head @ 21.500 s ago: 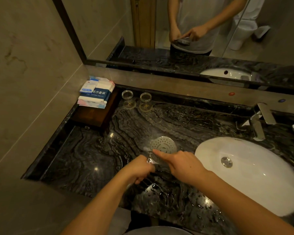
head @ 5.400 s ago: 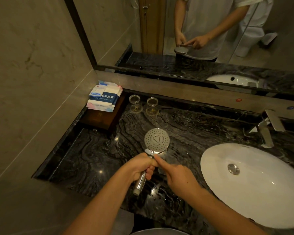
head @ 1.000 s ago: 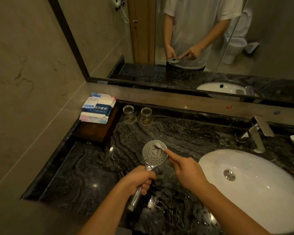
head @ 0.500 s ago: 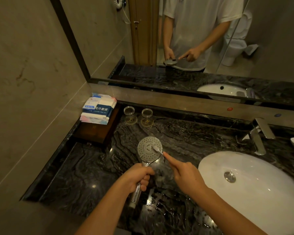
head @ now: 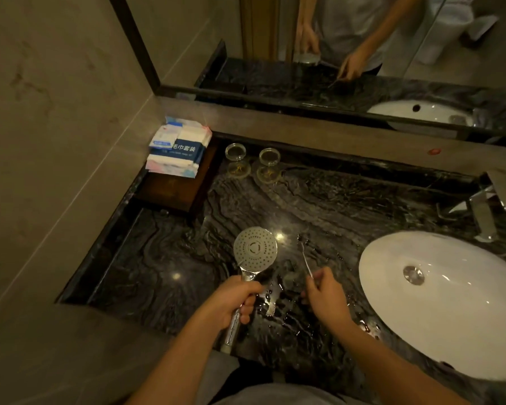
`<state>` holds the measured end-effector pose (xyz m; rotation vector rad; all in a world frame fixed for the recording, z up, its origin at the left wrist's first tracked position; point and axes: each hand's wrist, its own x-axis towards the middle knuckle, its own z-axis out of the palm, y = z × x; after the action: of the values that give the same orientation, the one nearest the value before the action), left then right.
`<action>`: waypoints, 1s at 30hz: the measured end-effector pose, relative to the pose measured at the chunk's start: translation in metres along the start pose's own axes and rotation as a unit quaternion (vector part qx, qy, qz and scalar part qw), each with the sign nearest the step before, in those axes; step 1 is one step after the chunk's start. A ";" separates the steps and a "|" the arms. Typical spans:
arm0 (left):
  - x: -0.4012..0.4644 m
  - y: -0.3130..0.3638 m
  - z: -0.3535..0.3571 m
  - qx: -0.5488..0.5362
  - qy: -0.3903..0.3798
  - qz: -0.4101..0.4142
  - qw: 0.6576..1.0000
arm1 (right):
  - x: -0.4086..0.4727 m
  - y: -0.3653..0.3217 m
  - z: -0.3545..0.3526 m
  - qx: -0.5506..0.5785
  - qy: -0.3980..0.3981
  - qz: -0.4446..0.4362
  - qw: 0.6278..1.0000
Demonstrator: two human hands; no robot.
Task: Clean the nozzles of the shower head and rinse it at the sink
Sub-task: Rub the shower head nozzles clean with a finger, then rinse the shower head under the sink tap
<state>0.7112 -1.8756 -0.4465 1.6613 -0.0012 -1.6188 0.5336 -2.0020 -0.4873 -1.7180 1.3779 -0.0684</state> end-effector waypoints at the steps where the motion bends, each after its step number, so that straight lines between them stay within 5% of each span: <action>1: 0.000 -0.001 -0.001 -0.001 0.000 -0.003 1.000 | 0.004 -0.003 0.005 -0.008 0.009 0.017 1.000; 9: 0.002 -0.003 -0.012 -0.019 0.022 -0.018 0.999 | 0.045 -0.026 0.040 -0.106 -0.005 0.107 0.989; 30: 0.017 0.002 -0.021 0.001 -0.016 -0.014 1.000 | 0.052 -0.027 0.023 -0.149 0.002 0.117 0.982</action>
<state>0.7330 -1.8747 -0.4628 1.6427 0.0042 -1.6657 0.5863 -2.0309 -0.5074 -1.7804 1.6478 0.2787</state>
